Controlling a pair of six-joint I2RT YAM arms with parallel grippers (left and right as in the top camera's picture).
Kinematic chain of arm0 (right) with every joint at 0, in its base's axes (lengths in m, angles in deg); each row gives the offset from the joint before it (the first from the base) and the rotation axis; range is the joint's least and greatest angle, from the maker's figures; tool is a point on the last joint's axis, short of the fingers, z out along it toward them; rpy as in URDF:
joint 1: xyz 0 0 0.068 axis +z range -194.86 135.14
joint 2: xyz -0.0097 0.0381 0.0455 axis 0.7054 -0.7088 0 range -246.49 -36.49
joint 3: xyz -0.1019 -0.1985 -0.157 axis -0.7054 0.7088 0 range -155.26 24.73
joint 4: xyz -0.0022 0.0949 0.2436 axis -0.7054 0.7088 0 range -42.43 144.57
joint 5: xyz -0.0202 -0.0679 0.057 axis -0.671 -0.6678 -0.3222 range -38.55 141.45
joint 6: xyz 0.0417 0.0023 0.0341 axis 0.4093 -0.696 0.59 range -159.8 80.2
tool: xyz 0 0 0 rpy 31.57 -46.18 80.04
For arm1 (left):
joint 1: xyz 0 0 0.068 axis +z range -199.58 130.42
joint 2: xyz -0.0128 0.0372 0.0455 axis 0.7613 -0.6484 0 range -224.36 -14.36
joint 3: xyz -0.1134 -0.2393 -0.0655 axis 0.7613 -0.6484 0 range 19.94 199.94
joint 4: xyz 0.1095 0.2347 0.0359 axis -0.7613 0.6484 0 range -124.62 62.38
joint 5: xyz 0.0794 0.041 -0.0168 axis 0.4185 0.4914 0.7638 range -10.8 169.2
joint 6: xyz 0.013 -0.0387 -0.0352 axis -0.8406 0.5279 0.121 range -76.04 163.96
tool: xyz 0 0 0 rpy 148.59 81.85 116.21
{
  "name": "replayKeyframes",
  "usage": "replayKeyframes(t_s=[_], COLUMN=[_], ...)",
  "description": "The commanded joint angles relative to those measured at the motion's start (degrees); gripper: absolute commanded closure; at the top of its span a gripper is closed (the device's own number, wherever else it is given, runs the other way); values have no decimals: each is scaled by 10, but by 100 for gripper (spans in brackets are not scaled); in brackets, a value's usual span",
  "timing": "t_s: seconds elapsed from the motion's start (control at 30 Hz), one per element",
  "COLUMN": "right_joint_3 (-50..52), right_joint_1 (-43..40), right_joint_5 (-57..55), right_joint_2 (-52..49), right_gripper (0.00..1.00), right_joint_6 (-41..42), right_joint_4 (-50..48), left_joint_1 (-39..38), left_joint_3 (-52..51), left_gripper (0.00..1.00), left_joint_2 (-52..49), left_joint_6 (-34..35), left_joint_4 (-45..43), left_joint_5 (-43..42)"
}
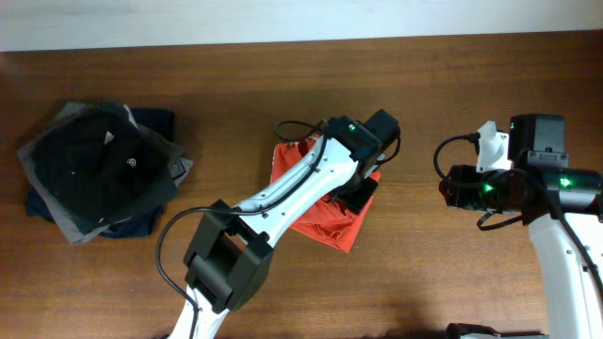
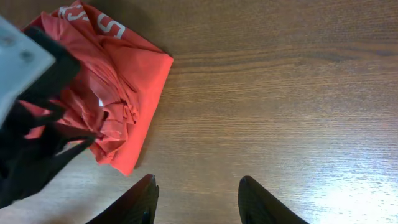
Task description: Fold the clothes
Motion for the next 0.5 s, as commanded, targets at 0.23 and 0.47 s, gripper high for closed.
replayKeyframes(t_s=[0.23, 0.47], right_joint_3=[-2, -2], right_joint_1=[4, 84], right_joint_5=[54, 137], right_joint_2=[-8, -87], right_gripper=[52, 53], right_joint_6=[-15, -47], right_joint_4=[-11, -85], left_joint_1=[86, 193], left_joint_3=[138, 137], left_gripper=[38, 57], left_joint_2=[55, 54], left_joint_6=[3, -28], left_joint_4=[123, 171], left_joint_5=[104, -24])
